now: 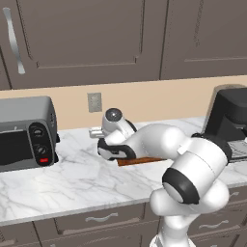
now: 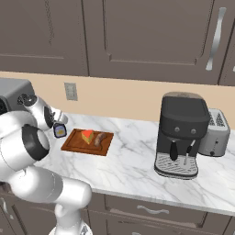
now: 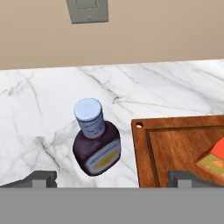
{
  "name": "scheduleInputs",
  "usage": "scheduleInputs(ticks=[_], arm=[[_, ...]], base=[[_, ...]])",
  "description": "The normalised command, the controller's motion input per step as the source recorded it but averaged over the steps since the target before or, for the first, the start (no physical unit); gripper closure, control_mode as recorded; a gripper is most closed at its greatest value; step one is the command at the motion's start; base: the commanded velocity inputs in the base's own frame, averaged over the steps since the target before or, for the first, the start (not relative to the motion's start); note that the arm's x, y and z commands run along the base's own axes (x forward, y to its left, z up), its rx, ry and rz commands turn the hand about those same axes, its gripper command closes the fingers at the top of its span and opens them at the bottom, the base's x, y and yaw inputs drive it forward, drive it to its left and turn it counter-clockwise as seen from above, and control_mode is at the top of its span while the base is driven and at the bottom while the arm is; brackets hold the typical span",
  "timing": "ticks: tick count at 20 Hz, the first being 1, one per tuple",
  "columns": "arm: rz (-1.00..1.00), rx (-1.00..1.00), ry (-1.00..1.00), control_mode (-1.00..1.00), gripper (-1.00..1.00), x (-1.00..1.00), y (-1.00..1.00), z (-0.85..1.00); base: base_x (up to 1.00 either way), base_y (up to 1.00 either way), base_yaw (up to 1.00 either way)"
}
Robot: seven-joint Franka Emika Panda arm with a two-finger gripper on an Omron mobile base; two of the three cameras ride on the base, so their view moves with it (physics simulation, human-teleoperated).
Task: Retrieve the reheated potato from the microwave, then place the potato, cheese, and condiment on the cutting board.
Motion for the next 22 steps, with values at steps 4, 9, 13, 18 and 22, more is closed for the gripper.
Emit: scheduleInputs(ticks=[4, 9, 13, 18, 22], arm=[[0.00, 0.00, 0.01, -1.00, -1.00, 0.21, 0.06, -0.09], [0.00, 0.00, 0.02, -1.00, -1.00, 0.15, 0.08, -0.11], [0.00, 0.00, 0.04, -1.00, -1.00, 0.14, 0.08, -0.14], [0.00, 0.00, 0.03, -1.00, -1.00, 0.15, 0.08, -0.15], [0.00, 0.00, 0.01, -1.00, -1.00, 0.16, 0.03, -0.13]], base=[[0.00, 0.00, 0.00], [0.00, 0.00, 0.00], [0.00, 0.00, 0.00], [0.00, 0.00, 0.00], [0.00, 0.00, 0.00]])
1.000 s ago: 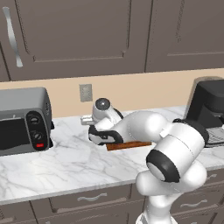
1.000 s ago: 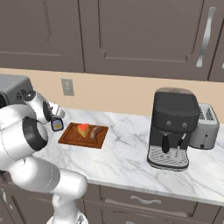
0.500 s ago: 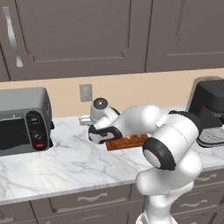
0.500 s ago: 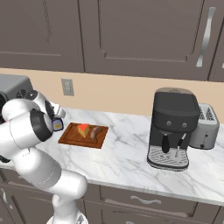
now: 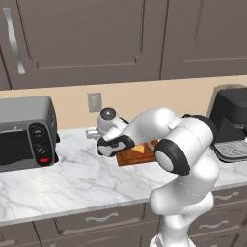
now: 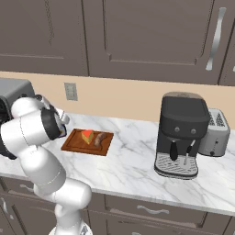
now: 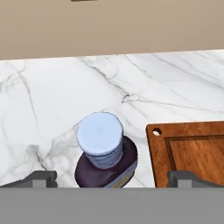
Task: Retrieve the reheated potato from the microwave, then place the potato, cheese, and condiment on the cutting board.
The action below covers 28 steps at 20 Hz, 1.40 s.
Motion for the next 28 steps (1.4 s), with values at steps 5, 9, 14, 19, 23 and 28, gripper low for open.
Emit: scheduleInputs(ticks=[5, 9, 14, 19, 23, 28], arm=[[0.00, 0.00, 0.00, -1.00, -1.00, 0.16, 0.01, -0.11], [0.00, 0.00, 0.00, -1.00, -1.00, 0.11, 0.01, -0.10], [0.00, 0.00, 0.00, -1.00, -1.00, 0.10, 0.01, -0.11], [0.00, 0.00, 0.00, -1.00, -1.00, 0.08, 0.03, -0.10], [0.00, 0.00, 0.00, -1.00, -1.00, 0.04, 0.03, -0.05], [0.00, 0.00, 0.00, -1.00, -1.00, 0.00, 0.04, 0.00]], base=[[0.00, 0.00, 0.00], [0.00, 0.00, 0.00], [0.00, 0.00, 0.00], [0.00, 0.00, 0.00], [0.00, 0.00, 0.00], [0.00, 0.00, 0.00]])
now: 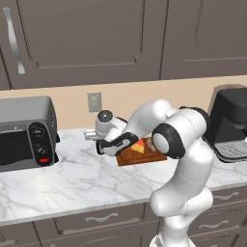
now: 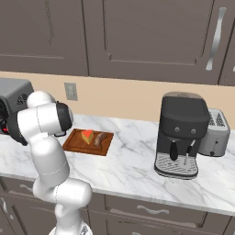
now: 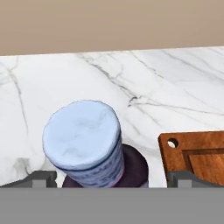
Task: Retrieve the reheated potato from the microwave, then place the potato, cheese, and condiment on the cutting board.
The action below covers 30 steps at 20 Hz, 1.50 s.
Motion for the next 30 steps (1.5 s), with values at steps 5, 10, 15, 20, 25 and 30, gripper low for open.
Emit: scheduleInputs(ticks=[5, 10, 15, 20, 25, 30], arm=[[0.00, 0.00, 0.00, -1.00, -1.00, 0.00, 0.01, 0.01], [0.00, 0.00, 0.00, -1.00, -1.00, 0.00, 0.01, 0.04], [-0.03, 0.00, 0.00, -1.00, -1.00, 0.00, 0.02, 0.05], [-0.12, 0.00, 0.00, -1.00, -1.00, 0.00, 0.06, 0.00], [-0.18, 0.00, 0.00, -1.00, -1.00, 0.00, 0.09, 0.00], [-0.20, 0.00, 0.00, -1.00, -1.00, -0.02, 0.08, -0.03]], base=[[0.00, 0.00, 0.00], [0.00, 0.00, 0.00], [0.00, 0.00, 0.00], [0.00, 0.00, 0.00], [0.00, 0.00, 0.00], [0.00, 0.00, 0.00]])
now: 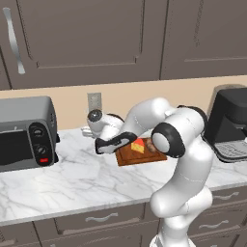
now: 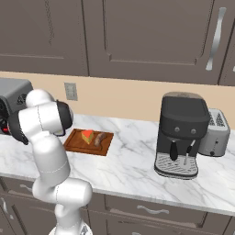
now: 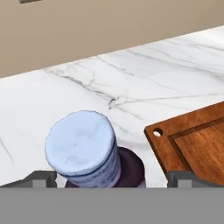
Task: Retrieve the reheated potato from the microwave, then place the potato, cheese, and condiment on the cutting board.
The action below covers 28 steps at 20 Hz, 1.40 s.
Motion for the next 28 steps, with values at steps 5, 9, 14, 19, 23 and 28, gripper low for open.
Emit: scheduleInputs(ticks=[5, 9, 14, 19, 23, 28], arm=[[-0.18, 0.00, -0.01, -1.00, -1.00, -0.04, 0.09, -0.11], [-0.05, 0.00, -0.05, -1.00, -1.00, 0.00, 0.02, -0.04], [0.00, -0.04, -0.06, -1.00, -1.00, -0.01, 0.00, 0.02], [0.00, -0.07, -0.03, -1.00, -1.00, 0.00, 0.00, 0.12], [0.00, -0.05, -0.01, -1.00, -1.00, -0.01, 0.00, 0.18], [0.00, -0.01, -0.02, -1.00, -1.00, -0.01, 0.00, 0.17]], base=[[0.00, 0.00, 0.00], [0.00, 0.00, 0.00], [0.00, 0.00, 0.00], [0.00, 0.00, 0.00], [0.00, 0.00, 0.00], [0.00, 0.00, 0.00]])
